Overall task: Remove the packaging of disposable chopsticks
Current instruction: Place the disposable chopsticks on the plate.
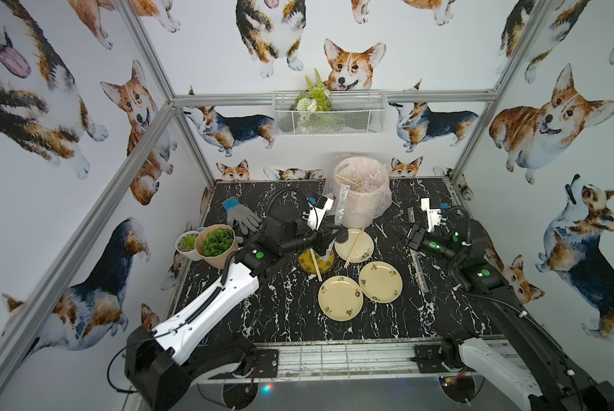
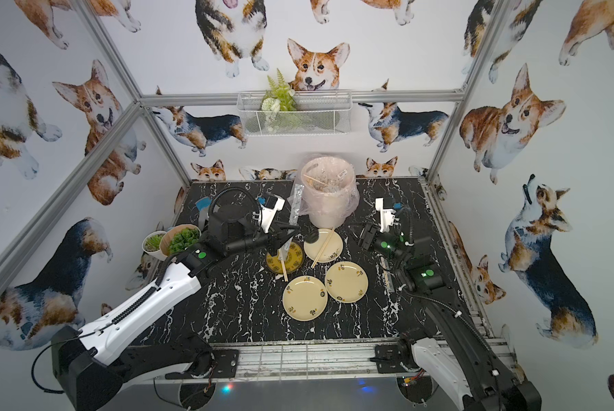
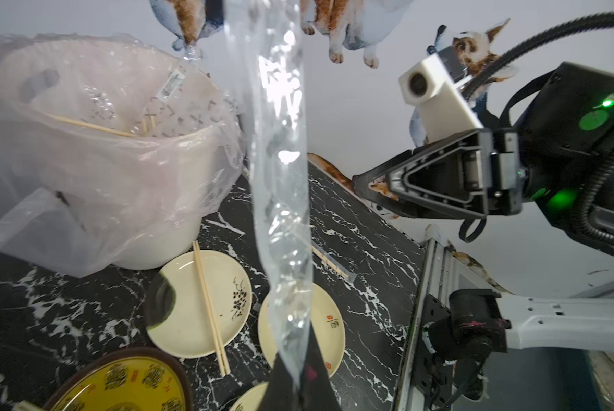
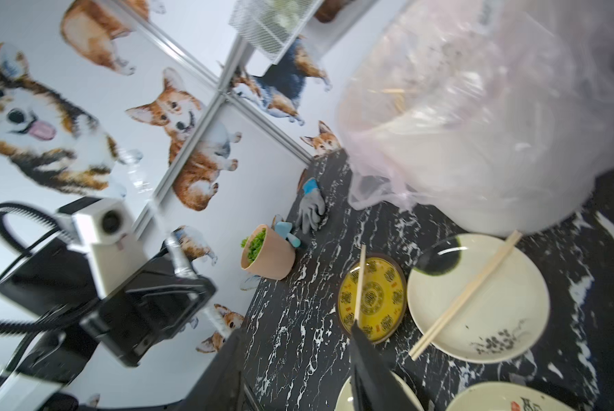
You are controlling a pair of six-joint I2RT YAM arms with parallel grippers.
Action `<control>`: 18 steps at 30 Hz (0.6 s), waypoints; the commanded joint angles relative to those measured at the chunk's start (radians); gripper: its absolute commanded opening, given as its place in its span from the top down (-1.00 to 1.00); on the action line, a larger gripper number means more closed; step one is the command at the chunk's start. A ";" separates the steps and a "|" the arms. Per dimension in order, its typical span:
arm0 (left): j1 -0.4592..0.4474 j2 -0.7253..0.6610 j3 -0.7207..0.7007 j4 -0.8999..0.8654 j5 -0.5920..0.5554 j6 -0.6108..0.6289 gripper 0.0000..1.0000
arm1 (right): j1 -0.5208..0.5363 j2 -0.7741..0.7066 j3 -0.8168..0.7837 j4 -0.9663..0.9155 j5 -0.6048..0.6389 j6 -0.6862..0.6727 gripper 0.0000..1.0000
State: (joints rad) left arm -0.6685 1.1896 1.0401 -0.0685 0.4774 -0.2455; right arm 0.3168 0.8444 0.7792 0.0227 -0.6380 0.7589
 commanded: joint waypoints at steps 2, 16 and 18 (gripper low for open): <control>-0.025 0.062 0.052 0.134 0.210 -0.033 1.00 | 0.071 0.060 0.169 -0.072 -0.118 -0.145 -0.10; -0.084 0.117 0.113 0.127 0.284 -0.010 1.00 | 0.223 0.191 0.336 -0.156 -0.145 -0.307 0.10; -0.086 0.117 0.113 0.127 0.285 -0.005 1.00 | 0.225 0.193 0.338 -0.171 -0.142 -0.315 0.24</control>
State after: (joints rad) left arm -0.7521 1.3052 1.1435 0.0372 0.7380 -0.2680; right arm 0.5365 1.0336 1.1053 -0.1181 -0.7666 0.4919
